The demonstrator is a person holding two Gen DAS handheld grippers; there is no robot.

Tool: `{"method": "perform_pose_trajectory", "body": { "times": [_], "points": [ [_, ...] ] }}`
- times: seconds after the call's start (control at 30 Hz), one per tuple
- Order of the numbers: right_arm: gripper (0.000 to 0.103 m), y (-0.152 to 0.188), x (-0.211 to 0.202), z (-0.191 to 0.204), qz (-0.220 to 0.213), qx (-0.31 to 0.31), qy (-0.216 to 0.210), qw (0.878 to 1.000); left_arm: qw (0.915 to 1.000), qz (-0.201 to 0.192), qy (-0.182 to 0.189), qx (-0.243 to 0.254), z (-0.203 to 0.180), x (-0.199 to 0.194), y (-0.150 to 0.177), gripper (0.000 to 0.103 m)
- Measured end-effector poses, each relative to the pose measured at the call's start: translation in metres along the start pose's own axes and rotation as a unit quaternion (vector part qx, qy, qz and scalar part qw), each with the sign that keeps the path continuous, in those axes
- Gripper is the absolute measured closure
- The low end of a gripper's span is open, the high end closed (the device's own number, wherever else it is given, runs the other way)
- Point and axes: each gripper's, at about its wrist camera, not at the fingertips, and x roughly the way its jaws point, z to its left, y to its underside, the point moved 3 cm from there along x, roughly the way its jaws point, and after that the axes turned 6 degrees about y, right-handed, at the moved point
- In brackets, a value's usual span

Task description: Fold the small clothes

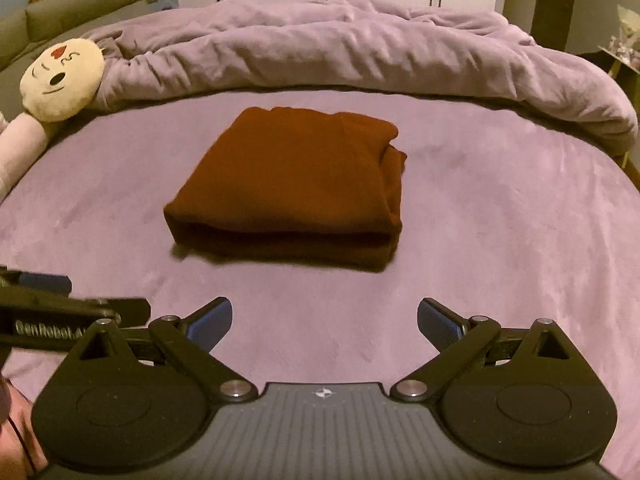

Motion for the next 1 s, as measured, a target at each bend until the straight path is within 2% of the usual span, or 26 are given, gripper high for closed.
{"method": "perform_pose_trajectory", "body": {
  "times": [0.4, 1.0],
  "points": [
    [0.004, -0.013, -0.003, 0.002, 0.026, -0.002, 0.036, 0.999, 0.9998, -0.008, -0.015, 0.005, 0.000, -0.007, -0.015, 0.000],
    [0.004, -0.015, -0.006, -0.002, 0.027, 0.006, 0.040, 0.999, 0.9998, -0.006, -0.016, 0.006, -0.002, -0.007, -0.012, 0.000]
  ]
}}
